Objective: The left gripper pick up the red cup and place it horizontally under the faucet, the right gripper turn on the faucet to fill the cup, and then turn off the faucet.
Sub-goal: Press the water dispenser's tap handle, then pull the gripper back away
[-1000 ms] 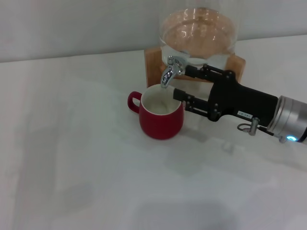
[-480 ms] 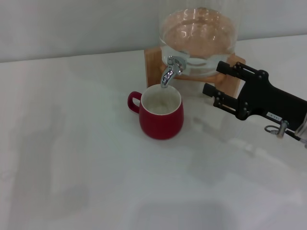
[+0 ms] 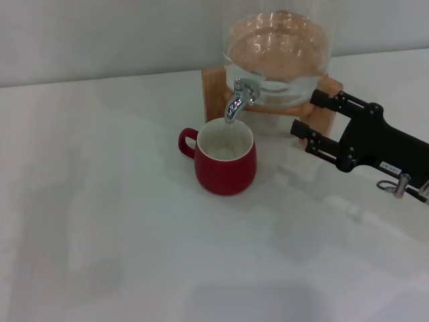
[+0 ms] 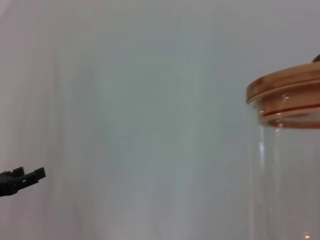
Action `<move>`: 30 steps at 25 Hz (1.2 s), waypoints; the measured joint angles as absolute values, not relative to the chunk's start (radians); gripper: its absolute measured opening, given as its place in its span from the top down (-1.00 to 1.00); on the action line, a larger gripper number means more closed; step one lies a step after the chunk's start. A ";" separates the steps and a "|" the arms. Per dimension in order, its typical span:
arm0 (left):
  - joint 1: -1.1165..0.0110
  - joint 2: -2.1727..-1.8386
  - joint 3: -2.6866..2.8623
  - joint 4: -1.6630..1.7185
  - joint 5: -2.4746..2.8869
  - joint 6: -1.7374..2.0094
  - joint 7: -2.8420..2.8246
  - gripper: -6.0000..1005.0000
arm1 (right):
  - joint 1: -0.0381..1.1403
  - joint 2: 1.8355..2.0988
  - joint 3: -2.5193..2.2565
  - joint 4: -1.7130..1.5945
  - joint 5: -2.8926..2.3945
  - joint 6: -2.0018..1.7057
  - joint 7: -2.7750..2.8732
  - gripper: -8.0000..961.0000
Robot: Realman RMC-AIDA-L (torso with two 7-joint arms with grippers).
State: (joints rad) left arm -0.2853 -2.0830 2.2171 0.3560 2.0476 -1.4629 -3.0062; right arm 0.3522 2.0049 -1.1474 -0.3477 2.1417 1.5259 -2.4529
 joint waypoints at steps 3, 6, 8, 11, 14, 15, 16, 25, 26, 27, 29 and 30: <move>-0.291 -2.083 2.218 0.348 2.048 -1.457 -3.004 -0.77 | 0.352 2.004 -1.132 -0.344 2.142 1.528 -2.453 -0.37; -0.294 -2.083 2.217 0.346 2.048 -1.457 -3.004 -0.77 | 0.351 2.004 -1.129 -0.343 2.142 1.529 -2.451 -0.37; -0.295 -2.083 2.217 0.345 2.048 -1.456 -3.004 -0.77 | 0.351 2.004 -1.128 -0.343 2.142 1.529 -2.450 -0.37; -0.299 -2.083 2.217 0.337 2.048 -1.455 -3.005 -0.77 | 0.351 2.003 -1.128 -0.343 2.142 1.529 -2.451 -0.37; -0.304 -2.083 2.219 0.333 2.048 -1.454 -3.006 -0.77 | 0.351 2.003 -1.128 -0.342 2.142 1.529 -2.452 -0.37; -0.305 -2.083 2.219 0.333 2.048 -1.454 -3.006 -0.77 | 0.351 2.003 -1.128 -0.342 2.142 1.529 -2.452 -0.37; -0.306 -2.083 2.219 0.333 2.048 -1.454 -3.006 -0.77 | 0.351 2.003 -1.128 -0.342 2.141 1.529 -2.453 -0.37; -0.317 -2.083 2.223 0.328 2.048 -1.454 -3.007 -0.77 | 0.364 2.007 -1.138 -0.341 2.134 1.526 -2.453 -0.37; -0.319 -2.083 2.224 0.328 2.048 -1.454 -3.008 -0.77 | 0.367 2.008 -1.139 -0.341 2.134 1.526 -2.453 -0.37; -0.322 -2.083 2.224 0.328 2.048 -1.454 -3.008 -0.77 | 0.369 2.009 -1.141 -0.340 2.134 1.526 -2.453 -0.37; -0.324 -2.084 2.225 0.328 2.051 -1.453 -3.009 -0.77 | 0.378 2.010 -1.146 -0.339 2.134 1.525 -2.453 -0.37; -0.324 -2.084 2.225 0.328 2.052 -1.453 -3.009 -0.77 | 0.383 2.010 -1.151 -0.339 2.134 1.525 -2.453 -0.37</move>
